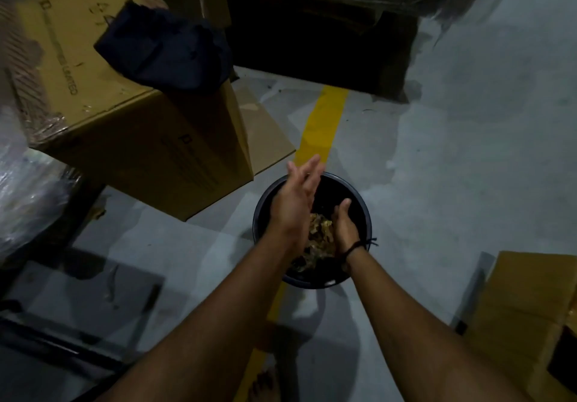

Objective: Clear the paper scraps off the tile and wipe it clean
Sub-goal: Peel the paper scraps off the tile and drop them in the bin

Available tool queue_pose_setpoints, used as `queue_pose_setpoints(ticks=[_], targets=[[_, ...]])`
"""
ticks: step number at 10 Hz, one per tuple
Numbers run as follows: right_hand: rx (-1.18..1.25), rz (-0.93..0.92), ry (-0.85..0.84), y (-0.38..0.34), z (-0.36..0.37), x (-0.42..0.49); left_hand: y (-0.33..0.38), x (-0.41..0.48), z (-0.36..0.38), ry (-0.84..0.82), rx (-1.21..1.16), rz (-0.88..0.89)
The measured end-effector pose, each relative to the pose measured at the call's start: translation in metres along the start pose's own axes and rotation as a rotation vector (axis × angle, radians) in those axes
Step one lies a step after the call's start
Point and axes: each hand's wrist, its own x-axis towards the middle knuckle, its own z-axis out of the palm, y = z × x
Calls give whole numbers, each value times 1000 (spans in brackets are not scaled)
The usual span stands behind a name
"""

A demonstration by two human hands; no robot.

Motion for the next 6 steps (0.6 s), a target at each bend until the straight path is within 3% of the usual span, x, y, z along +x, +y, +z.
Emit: queue_pose_setpoints(ticks=[1,2,3,4,6], targets=[[295,99,-214,-22,14,-31,-27,-12,10,-71,372,74],[1303,340,-98,-54,2,-65,-69,-16,-10,-211,864,96],[760,177,-260,-58,-10,-86,-65,-23,-19,-158,829,-61],[662,69,-247,-70,-20,-117,-31,-37,-4,94,399,-282],[584,8,-217,-121,-17,-214,72,-86,41,159,154,-300]])
